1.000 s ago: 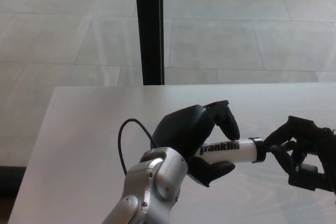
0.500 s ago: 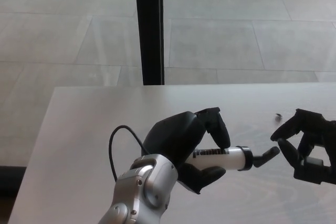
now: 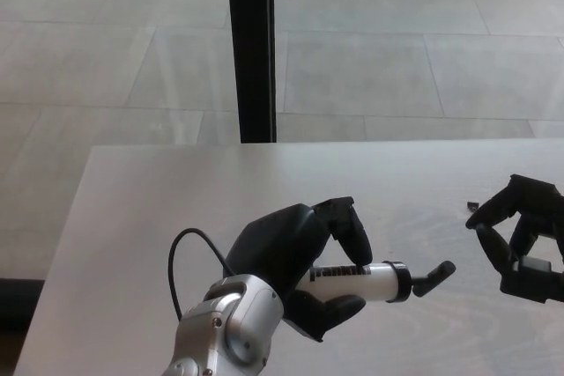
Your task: The robot uses its left hand to lift the air pump kept on the middle of the desk and use the right hand to pull out the handle
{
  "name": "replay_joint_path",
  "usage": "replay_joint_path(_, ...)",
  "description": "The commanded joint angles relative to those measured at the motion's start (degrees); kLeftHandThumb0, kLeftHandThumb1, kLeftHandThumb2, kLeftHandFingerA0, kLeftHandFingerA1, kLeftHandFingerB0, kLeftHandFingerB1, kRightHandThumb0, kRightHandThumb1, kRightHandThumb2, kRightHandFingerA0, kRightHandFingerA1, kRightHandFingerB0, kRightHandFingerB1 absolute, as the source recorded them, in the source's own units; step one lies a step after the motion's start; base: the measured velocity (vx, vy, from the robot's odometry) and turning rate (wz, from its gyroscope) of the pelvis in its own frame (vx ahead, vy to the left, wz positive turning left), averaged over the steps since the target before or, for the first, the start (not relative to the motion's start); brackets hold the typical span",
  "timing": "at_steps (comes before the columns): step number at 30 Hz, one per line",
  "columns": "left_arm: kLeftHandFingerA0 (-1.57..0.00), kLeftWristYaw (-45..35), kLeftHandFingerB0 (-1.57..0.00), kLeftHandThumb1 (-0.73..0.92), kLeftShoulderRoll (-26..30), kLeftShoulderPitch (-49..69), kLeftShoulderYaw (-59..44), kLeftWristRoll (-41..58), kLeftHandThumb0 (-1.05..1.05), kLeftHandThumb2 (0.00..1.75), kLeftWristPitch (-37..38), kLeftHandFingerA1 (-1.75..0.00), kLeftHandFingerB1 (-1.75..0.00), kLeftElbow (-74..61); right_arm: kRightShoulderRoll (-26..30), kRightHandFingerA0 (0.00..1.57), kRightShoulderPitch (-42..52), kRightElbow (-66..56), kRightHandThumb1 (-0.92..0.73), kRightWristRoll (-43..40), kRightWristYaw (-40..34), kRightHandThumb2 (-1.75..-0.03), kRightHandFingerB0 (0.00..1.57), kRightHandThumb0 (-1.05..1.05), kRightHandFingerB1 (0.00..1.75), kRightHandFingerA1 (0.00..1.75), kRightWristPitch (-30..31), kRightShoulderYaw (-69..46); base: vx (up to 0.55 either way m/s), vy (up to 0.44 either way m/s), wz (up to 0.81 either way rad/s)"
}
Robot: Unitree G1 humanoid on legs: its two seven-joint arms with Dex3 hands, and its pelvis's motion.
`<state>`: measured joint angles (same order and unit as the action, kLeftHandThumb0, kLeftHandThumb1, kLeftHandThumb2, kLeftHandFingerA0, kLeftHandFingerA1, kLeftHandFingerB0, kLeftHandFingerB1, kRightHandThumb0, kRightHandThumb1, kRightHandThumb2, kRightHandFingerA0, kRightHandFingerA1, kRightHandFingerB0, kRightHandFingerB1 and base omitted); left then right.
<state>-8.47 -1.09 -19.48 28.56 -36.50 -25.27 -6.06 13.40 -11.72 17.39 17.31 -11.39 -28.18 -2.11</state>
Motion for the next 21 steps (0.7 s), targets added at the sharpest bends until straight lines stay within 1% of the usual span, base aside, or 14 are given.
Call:
replay_joint_path(1, -0.97, -0.27, -0.75, 0.45, 0.52, -0.34, -0.72, 0.36, -0.16, 1.39, -0.07, -1.75, -1.72, -0.46, -0.4, 1.21, -0.62, 1.09, -0.5, -0.06, -1.75, -1.1, 0.93, -0.12, 1.07, 1.32, -1.86, -0.25, 0.0, 0.0, 0.0)
replay_joint_path(2, -0.97, -0.26, -0.75, 0.45, 0.36, -0.35, -0.72, 0.34, -0.16, 1.39, -0.25, -1.75, -1.72, -0.48, -0.41, 1.21, -0.71, 1.52, -0.5, 0.13, -1.99, -1.1, 0.93, -0.12, 1.07, 1.32, -2.34, -0.17, 0.0, 0.0, 0.0)
replay_joint_path(3, -0.95, -0.47, -0.74, 0.47, -0.05, -0.21, -1.01, 0.88, -0.15, 1.36, -0.65, -1.75, -1.71, -0.52, -0.47, 0.97, -0.76, 1.86, -0.51, 0.31, -2.18, -1.06, 0.89, -0.09, 1.17, 1.64, -2.74, -0.03, 0.0, 0.0, 0.0)
replay_joint_path(4, -0.95, -0.69, -0.74, 0.47, -0.27, -0.35, -0.86, 0.57, -0.16, 1.36, -1.45, -1.75, -1.71, -0.62, -0.45, 0.97, -0.82, 2.3, -0.51, 0.33, -2.24, -1.05, 0.91, -0.1, 1.11, 1.62, -3.26, 0.04, 0.0, 0.0, 0.0)
replay_joint_path(5, -0.96, -0.49, -0.73, 0.46, -0.65, -0.49, -0.71, 0.33, -0.15, 1.37, -1.83, -1.75, -1.74, -0.46, -0.35, 0.97, -0.65, 2.33, -0.57, 0.4, -1.95, -0.95, 0.9, -0.13, 0.91, 1.61, -3.58, 0.31, 0.0, 0.0, 0.0)
replay_joint_path(7, -0.97, 0.13, -0.74, 0.47, -0.45, -0.6, -0.45, 0.05, -0.14, 1.34, -0.73, -1.75, -1.74, 0.03, -0.7, 0.99, -0.25, 2.17, -0.71, -2.85, 0.99, -0.71, 0.75, -0.23, 0.68, 1.66, -3.61, 0.46, 0.0, 0.0, 0.0)
replay_joint_path(9, -0.97, 0.14, -0.74, 0.47, -0.51, -0.7, -0.47, -0.02, -0.14, 1.34, -0.78, -1.75, -1.74, 0.14, -0.74, 0.99, -0.28, 2.31, -0.71, -3.45, 1.55, -0.71, 0.75, -0.23, 0.68, 1.66, -3.66, 0.5, 0.0, 0.0, 0.0)
replay_joint_path(10, -0.96, 0.17, -0.73, 0.48, -0.57, -0.7, -0.47, -0.04, -0.13, 1.33, -0.79, -1.75, -1.74, 0.23, -0.37, 1.27, 0.12, 1.46, -0.55, -4.29, 3.52, -0.97, 0.51, -0.38, 0.65, 1.37, -2.13, 0.83, 0.0, 0.0, 0.0)
replay_joint_path(11, -0.93, 0.08, -0.78, 0.48, -0.54, -0.84, -0.41, -0.11, -0.14, 1.32, -0.77, -1.75, -1.66, 0.27, 0.04, 1.03, 0.38, 0.84, -0.71, -4.67, 5.0, -0.61, 0.49, -0.43, 0.44, 1.62, -0.71, 1.09, 0.0, 0.0, 0.0)
replay_joint_path(13, -0.95, -0.1, -0.72, 0.51, -0.63, -0.95, -0.28, -0.31, -0.13, 1.28, -1.18, -1.75, -1.72, 0.1, 0.51, 1.02, 0.72, 0.22, -0.66, -5.26, 6.8, -0.65, 0.4, -0.48, 0.42, 1.59, 0.34, 1.46, 0.0, 0.0, 0.0)
replay_joint_path(14, -0.94, -0.21, -0.7, 0.52, -0.76, -0.98, -0.35, -0.22, -0.14, 1.25, -1.42, -1.75, -1.73, 0.07, 0.85, 1.1, 0.7, 0.45, -0.5, -4.94, 7.17, -0.87, 0.31, -0.6, 0.51, 1.28, 0.19, 1.68, 0.0, 0.0, 0.0)
replay_joint_path(15, -0.91, -0.09, -0.76, 0.52, -1.05, -0.87, -0.73, 0.51, -0.14, 1.27, -0.99, -1.75, -1.61, 0.16, 1.37, 1.04, 0.74, 0.27, -0.64, -4.57, 8.16, -0.6, 0.33, -0.54, 0.36, 1.09, 1.03, 2.11, 0.0, 0.0, 0.0)
replay_joint_path(20, -0.93, 0.58, -0.8, 0.49, -1.06, -1.07, -0.5, 0.08, -0.14, 1.31, -0.27, -1.75, -1.61, 0.5, 2.4, 1.01, 1.14, -1.03, -0.6, -3.99, 10.84, -0.58, 0.29, -0.58, 0.35, 1.11, 3.44, 3.38, 0.0, 0.0, 0.0)
replay_joint_path(21, -0.91, 0.5, -0.79, 0.51, -1.05, -1.18, -0.44, -0.06, -0.13, 1.29, -0.44, -1.75, -1.61, 0.42, 2.46, 1.0, 1.34, -1.74, -0.47, -3.83, 11.37, -0.84, 0.24, -0.64, 0.46, 1.09, 4.78, 3.69, 0.0, 0.0, 0.0)
